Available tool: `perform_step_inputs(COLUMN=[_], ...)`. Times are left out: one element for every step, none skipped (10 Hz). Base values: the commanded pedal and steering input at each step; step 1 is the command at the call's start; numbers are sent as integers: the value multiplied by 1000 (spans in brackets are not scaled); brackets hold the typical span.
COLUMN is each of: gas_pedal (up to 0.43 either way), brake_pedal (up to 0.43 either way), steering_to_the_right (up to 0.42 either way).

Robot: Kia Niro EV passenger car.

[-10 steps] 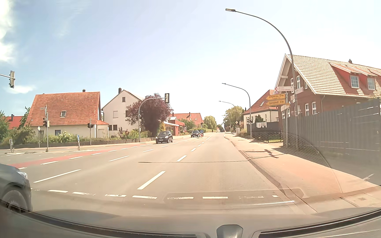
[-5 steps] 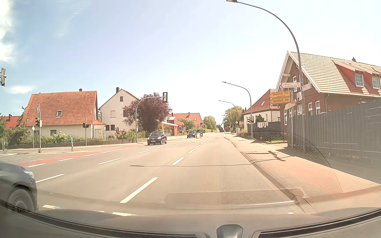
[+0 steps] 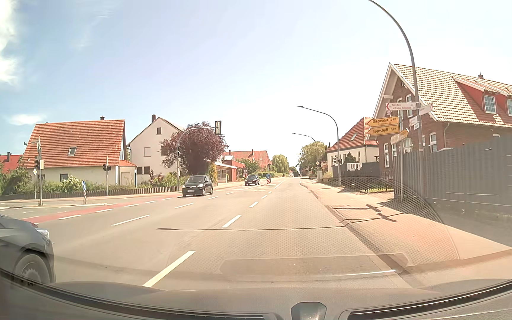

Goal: Follow the waypoints while adhering to traffic rules and regulations

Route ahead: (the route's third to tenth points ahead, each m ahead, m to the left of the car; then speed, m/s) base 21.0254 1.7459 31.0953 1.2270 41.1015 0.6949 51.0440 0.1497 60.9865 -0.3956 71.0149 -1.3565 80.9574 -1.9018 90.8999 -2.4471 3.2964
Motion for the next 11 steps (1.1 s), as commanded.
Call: perform_step_inputs(gas_pedal=[248,248,260,260,268,268,268,268,268,268,268], brake_pedal=[0,6,6,12,6,6,6,6,6,6,6], steering_to_the_right=[20,21,22,22,22,22,22,22,22,22,22])
